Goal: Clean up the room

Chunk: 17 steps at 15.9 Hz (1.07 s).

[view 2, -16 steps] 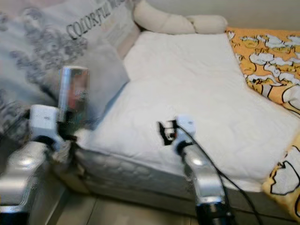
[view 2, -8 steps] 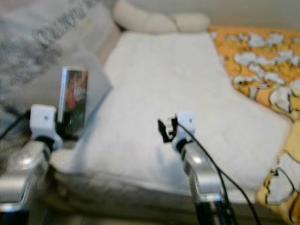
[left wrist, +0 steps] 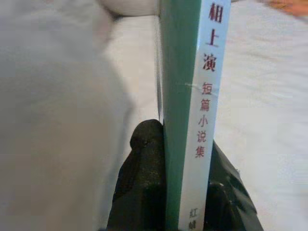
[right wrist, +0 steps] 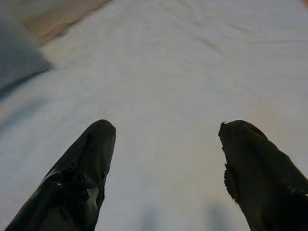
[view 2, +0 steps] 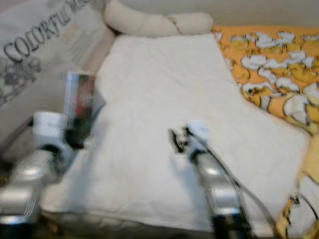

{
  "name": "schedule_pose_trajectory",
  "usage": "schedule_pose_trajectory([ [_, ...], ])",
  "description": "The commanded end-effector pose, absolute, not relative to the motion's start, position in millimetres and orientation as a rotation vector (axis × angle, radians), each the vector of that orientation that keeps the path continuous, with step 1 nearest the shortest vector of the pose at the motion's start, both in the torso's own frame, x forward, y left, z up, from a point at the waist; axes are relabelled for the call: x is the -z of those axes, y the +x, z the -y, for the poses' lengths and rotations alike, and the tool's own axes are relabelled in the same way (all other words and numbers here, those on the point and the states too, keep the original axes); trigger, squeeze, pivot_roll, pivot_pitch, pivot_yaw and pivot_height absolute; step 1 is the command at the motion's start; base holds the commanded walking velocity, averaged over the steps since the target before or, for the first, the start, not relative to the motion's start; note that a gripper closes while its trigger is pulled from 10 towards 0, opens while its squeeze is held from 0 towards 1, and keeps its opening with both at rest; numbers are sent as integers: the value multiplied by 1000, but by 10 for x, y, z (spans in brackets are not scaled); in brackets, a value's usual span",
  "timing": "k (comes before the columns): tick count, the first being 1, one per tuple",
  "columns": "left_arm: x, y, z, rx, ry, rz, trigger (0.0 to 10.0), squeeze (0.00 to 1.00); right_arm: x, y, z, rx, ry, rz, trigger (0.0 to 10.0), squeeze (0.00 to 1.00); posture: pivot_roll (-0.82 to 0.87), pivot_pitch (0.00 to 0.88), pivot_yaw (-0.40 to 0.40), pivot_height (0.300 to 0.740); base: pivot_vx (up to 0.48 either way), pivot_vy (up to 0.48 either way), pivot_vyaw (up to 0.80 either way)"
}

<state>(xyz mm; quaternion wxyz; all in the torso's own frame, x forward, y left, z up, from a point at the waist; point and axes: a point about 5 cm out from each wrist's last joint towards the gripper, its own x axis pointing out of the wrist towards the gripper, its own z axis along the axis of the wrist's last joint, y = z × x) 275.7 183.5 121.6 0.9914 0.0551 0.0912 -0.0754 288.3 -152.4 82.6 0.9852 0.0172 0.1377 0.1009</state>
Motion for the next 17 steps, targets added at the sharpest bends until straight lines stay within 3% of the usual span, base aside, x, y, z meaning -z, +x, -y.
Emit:
schedule_pose_trajectory([
  [1, -1339, 2752, -1936, 117, 143, -134, 10000, 0, -886, 2904, 1413, -236, 46, -254, 10000, 0, 24, 0, 61, 740, 0, 0, 0],
  [15, -1295, 2803, -1851, 204, 128, -176, 10000, 0, -863, 2866, 1455, -235, 25, -264, 10000, 0, 14, 0, 87, 740, 0, 0, 0],
  [17, -1224, 2916, -1726, 285, 6, -217, 10000, 0, -935, 2849, 1439, -363, 15, -261, 10000, 0, 3, 0, 92, 740, 0, 0, 0],
])
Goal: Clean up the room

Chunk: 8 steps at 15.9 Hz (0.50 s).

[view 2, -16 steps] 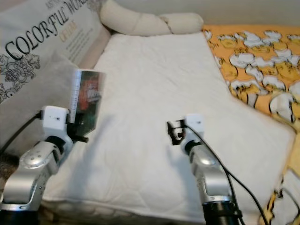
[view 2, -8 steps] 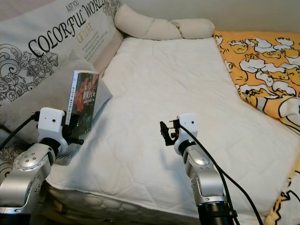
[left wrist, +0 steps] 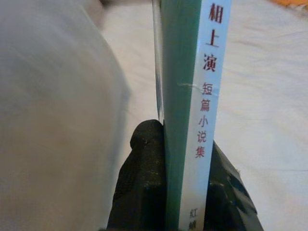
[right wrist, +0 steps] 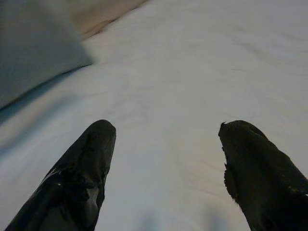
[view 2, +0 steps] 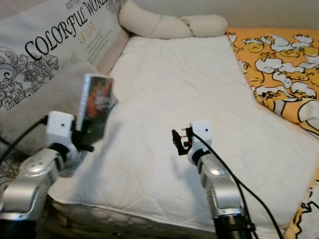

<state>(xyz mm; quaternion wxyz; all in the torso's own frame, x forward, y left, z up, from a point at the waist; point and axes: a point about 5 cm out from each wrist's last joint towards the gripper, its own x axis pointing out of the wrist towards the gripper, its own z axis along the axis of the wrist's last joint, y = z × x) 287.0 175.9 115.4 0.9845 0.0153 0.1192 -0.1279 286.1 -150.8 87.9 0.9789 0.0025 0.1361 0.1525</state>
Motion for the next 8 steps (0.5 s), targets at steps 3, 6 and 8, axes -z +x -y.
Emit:
schedule_pose_trajectory([
  [3, -1242, 3078, -1505, 467, -174, -250, 10000, 0, -1095, 2808, 1509, -524, 29, -241, 10000, 0, -25, 0, 97, 740, 0, 0, 0],
  [6, -1223, 3410, -1320, 649, -388, -382, 10000, 0, -1323, 2667, 1785, -703, -7, -263, 10000, 0, -84, 0, 118, 740, 0, 0, 0],
  [8, -1129, 3477, -1265, 677, -478, -501, 10000, 0, -1389, 2556, 1815, -779, -14, -299, 10000, 0, -127, 0, 132, 740, 0, 0, 0],
])
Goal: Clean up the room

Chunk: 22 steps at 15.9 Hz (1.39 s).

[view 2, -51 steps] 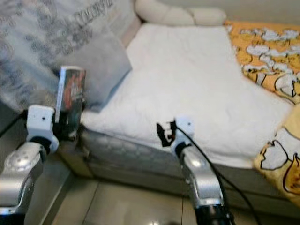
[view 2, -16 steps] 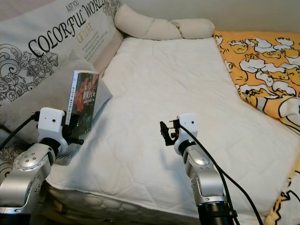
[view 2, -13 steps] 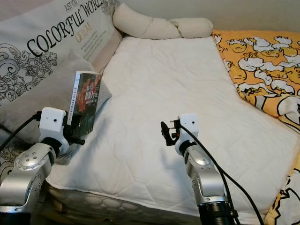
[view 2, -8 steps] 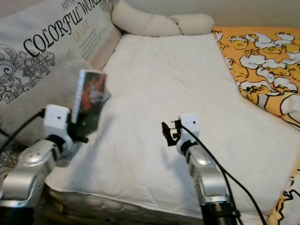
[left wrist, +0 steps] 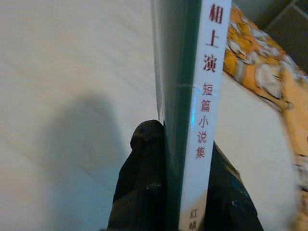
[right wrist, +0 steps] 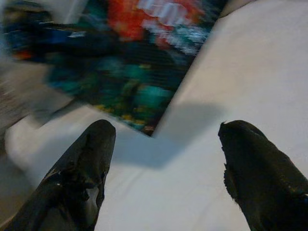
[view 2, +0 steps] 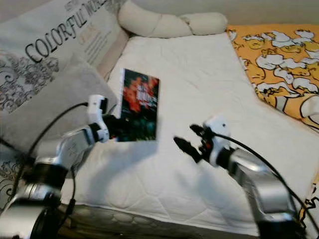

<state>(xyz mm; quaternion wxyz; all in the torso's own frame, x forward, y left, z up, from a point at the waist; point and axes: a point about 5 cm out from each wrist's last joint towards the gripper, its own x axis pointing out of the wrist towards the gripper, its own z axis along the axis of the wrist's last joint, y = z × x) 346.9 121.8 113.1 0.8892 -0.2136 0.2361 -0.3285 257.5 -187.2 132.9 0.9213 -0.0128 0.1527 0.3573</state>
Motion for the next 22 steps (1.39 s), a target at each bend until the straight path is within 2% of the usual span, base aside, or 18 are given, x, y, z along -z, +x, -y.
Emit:
schedule_pose_trajectory([
  [1, -1067, 3475, -1233, 706, -515, -563, 10000, 0, -1414, 2488, 1798, -816, -4, -325, 10000, 0, -160, 0, 139, 740, 0, 0, 0],
  [4, -844, 3471, -1195, 679, -463, -686, 10000, 0, -1484, 2264, 1767, -895, 26, -404, 10000, 0, -213, 0, 129, 740, 0, 0, 0],
  [7, -730, 3477, -1266, 591, -418, -725, 10000, 0, -1534, 2070, 1763, -913, 34, -465, 10000, 0, -258, 61, 118, 740, 0, 0, 0],
  [8, -691, 3482, -1321, 546, -357, -736, 10000, 0, -1533, 1977, 1768, -928, 19, -509, 10000, 0, -273, 97, 109, 740, 0, 0, 0],
  [11, -659, 3501, -1402, 489, -234, -737, 10000, 0, -1407, 1864, 1785, -911, -100, -622, 10000, 0, -280, 120, 106, 740, 0, 0, 0],
  [12, -670, 3515, -1416, 489, -193, -730, 10000, 43, -1367, 1866, 1775, -885, -119, -631, 10000, 0, -278, 124, 108, 740, 0, 0, 0],
  [13, -675, 3520, -1421, 489, -177, -728, 10000, 208, -1361, 1870, 1765, -879, -119, -629, 10000, 0, -276, 127, 108, 740, 0, 0, 0],
  [14, -683, 3531, -1450, 476, -148, -730, 10000, 1000, -1362, 1884, 1728, -869, -119, -618, 10000, 0, -275, 130, 109, 740, 0, 0, 0],
  [22, -708, 3560, -1721, 367, -18, -730, 10000, 1000, -1344, 1945, 1680, -826, -130, -601, 10000, 0, -262, 125, 114, 740, 0, 0, 0],
])
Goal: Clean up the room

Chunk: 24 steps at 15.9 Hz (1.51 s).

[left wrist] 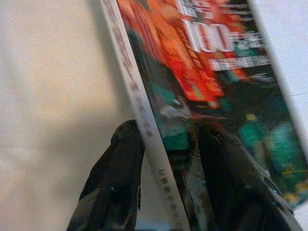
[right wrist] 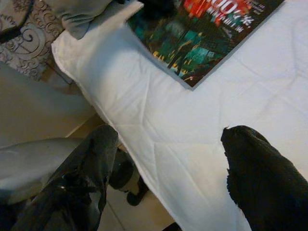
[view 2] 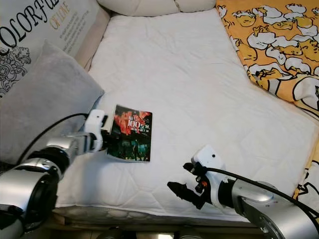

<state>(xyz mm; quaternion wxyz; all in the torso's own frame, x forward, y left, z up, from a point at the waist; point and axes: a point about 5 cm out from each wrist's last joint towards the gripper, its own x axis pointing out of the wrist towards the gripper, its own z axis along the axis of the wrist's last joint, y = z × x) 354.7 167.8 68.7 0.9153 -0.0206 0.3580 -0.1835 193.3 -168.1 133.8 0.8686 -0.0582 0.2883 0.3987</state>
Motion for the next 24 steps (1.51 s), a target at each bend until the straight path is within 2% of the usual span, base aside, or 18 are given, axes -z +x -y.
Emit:
schedule_pose_trajectory([
  [1, -710, 3560, -1757, 348, -11, -732, 10000, 1000, -1339, 1958, 1680, -820, -130, -598, 10000, 0, -259, 118, 115, 740, 0, 0, 0],
  [3, -708, 3552, -1845, 328, 46, -742, 10000, 1000, -1309, 1990, 1697, -799, -139, -610, 10000, 0, -253, 100, 120, 740, 0, 0, 0],
  [5, -819, 3611, -1963, 328, 127, -668, 10000, 1000, -1261, 2171, 1671, -707, -120, -574, 10000, 0, -224, 33, 136, 740, 0, 0, 0],
  [9, -1099, 3764, -1775, 460, 131, -455, 10000, 1000, -1133, 2361, 1611, -561, -79, -537, 10000, 0, -139, 0, 129, 740, 0, 0, 0],
  [12, -1233, 3769, -1664, 392, 32, -213, 10000, 1000, -987, 2530, 1544, -419, -65, -502, 10000, 0, -58, 0, 84, 740, 0, 0, 0],
  [17, -1103, 3189, -1588, 259, 13, -107, 10000, 1000, -889, 2585, 1516, -301, -106, -462, 10000, 0, -20, 0, 46, 740, 0, -124, 0],
  [20, -1159, 2796, -1764, 123, 60, -104, 10000, 1000, -966, 2635, 1476, -268, -55, -356, 10000, 0, -9, 0, 43, 740, 0, -307, 0],
  [22, -1103, 2668, -1910, 66, 99, -145, 10000, 1000, -982, 2618, 1437, -271, 2, -329, 10000, 0, -1, 0, 35, 740, 0, -307, 0],
  [24, -1059, 2508, -2014, 40, 131, -188, 10000, 1000, -906, 2535, 1418, -273, -21, -323, 10000, 0, 0, 0, 32, 740, 0, -309, 0],
])
